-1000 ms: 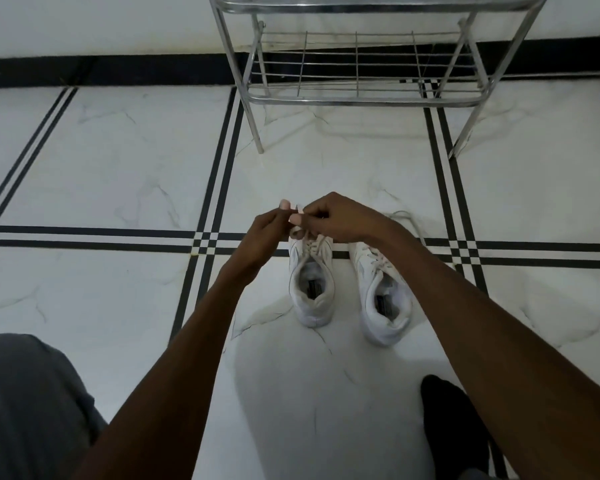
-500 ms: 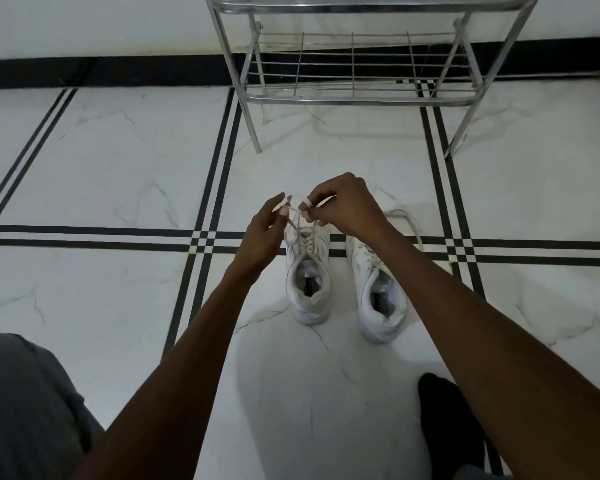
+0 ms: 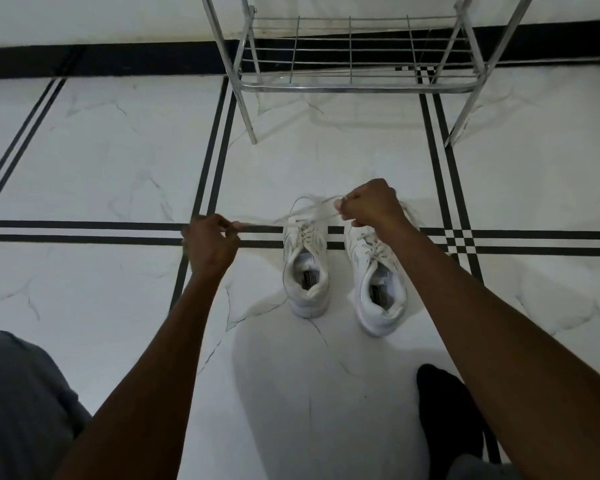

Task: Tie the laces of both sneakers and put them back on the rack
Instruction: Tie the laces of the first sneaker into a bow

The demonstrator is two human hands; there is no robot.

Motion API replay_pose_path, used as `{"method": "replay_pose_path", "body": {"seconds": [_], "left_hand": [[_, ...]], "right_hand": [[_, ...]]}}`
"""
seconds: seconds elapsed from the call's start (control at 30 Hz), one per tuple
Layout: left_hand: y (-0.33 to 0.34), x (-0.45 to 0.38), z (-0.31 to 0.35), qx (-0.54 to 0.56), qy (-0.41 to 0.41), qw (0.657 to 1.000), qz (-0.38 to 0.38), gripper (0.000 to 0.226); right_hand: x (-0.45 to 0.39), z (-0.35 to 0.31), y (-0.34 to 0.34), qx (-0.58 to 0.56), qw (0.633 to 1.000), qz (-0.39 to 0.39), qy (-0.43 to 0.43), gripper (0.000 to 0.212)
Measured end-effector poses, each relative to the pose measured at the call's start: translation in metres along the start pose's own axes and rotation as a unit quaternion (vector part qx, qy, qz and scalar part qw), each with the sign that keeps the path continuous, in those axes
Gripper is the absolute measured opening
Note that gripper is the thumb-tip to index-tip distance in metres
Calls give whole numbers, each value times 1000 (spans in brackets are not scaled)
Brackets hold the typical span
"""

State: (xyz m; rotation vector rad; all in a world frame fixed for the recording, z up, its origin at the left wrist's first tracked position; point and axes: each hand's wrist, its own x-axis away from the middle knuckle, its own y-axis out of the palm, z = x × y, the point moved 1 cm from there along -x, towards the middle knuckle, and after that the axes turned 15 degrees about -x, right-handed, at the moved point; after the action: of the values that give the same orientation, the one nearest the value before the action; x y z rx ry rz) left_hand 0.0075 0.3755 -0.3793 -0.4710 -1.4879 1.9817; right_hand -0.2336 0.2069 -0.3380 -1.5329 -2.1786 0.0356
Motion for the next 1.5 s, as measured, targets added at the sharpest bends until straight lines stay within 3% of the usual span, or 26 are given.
{"method": "replay_pose_path", "body": {"seconds": [0.07,0.13,0.2,0.33,0.47,0.6,0.7,0.83,0.97,1.07,1.13,1.2,1.4,1.5], "left_hand": [[1,8,-15,-72,-96,992,-31,32],[3,15,-20,-122,-134,981,-67,34],[8,19,-15,-112,-98,986,-74,33],[15,26,14,8,70,995,-66,31],[25,41,48,71,162,974,-143,29],[33,46,53,110,144,971,-154,24],[36,44,49,104,121,977,-145,4],[32,46,50,24,118,981,-153,14],[31,45,44,-116,148,979,-80,26],[32,45,42,-147,165,974,-55,23],[32,47,44,-137,170,974,-66,22],[35,46,43,-112,174,975,-82,22],[44,44,41,75,143,979,-126,11],[44,43,41,76,122,982,-121,6]], "right_hand": [[-1,13,-10,132,988,79,0,37],[2,26,-11,169,982,81,-14,46],[3,34,-5,158,985,60,-41,51],[6,33,7,134,986,-14,-97,71],[14,32,23,211,955,-173,-119,36],[21,39,32,241,946,-172,-134,13],[19,36,32,227,952,-154,-138,15],[16,35,37,253,950,-134,-127,16],[21,45,39,346,923,-115,-124,21],[28,56,45,376,906,-158,-113,43],[26,53,48,338,922,-159,-104,40],[24,42,44,311,930,-146,-128,24],[34,35,40,207,954,-153,-157,20],[29,39,43,208,958,-131,-149,9]]}}
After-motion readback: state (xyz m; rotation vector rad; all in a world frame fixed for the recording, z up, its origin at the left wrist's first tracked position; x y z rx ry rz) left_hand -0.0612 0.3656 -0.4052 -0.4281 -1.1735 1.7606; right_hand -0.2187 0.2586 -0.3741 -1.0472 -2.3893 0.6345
